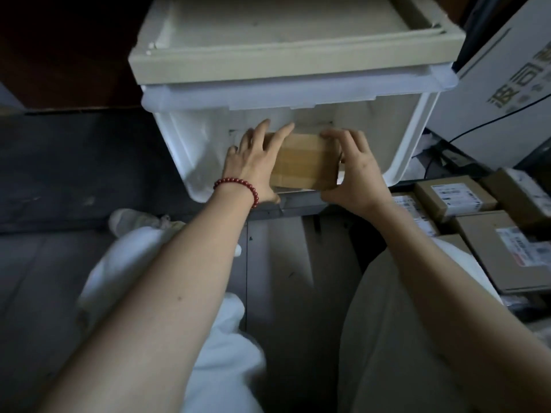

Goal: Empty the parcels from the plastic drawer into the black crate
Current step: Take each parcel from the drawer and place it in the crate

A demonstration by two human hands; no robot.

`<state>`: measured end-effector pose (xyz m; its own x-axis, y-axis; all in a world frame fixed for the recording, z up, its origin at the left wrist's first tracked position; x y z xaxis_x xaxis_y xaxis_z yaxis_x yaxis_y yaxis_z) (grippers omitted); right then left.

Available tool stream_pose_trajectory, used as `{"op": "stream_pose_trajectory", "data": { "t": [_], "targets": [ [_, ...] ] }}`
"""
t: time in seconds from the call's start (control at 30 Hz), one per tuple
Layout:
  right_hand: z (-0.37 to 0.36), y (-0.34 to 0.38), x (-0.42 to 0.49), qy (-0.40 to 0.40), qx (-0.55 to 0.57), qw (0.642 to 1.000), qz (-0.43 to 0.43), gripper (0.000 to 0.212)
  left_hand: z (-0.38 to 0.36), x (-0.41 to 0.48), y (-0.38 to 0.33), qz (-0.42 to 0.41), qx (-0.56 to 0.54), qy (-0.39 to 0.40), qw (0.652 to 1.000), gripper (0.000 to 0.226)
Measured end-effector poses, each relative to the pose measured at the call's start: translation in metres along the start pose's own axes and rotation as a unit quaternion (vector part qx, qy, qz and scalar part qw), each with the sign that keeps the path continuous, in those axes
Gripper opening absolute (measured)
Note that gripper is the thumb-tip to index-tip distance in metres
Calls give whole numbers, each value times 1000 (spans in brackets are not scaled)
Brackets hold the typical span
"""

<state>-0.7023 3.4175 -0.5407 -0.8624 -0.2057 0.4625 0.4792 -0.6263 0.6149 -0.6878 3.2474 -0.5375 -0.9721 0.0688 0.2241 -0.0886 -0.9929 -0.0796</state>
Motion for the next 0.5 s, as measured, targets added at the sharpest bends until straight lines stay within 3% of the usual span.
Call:
{"op": "stream_pose_trajectory", "data": {
  "t": [0.1, 0.2, 0.27, 0.33, 0.43, 0.5],
  "targets": [
    [21, 8, -16, 3, 9, 999, 41, 88, 14, -31, -11, -13, -23, -128, 991, 103],
    [27, 9, -35, 49, 45, 996, 64, 92, 14, -59, -14, -11, -47, -185, 982, 95],
    [24, 0, -45, 109, 73, 991, -20, 111, 11, -71, -15, -34, -35, -192, 980, 92],
    [21, -9, -51, 141, 132, 968, -160, 117, 13, -78, -15, -60, -12, -204, 977, 91],
    [12, -18, -55, 152, 285, 874, -364, 91, 19, -83, -14, -74, -3, -230, 970, 91],
    [7, -20, -55, 160, 340, 824, -424, 58, 24, -84, -17, -74, -24, -258, 963, 88]
  ]
}}
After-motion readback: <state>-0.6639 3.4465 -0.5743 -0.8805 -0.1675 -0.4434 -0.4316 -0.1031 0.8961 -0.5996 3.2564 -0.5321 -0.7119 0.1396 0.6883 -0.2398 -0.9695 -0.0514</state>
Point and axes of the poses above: each hand's wrist, its own x-axis towards the middle knuckle, its own z-axis out of the back of the hand, y = z × x, the point moved 5 cm from there along x, towards the middle knuckle, and after that the axes turned 11 degrees about -y, right-handed, at the moved point
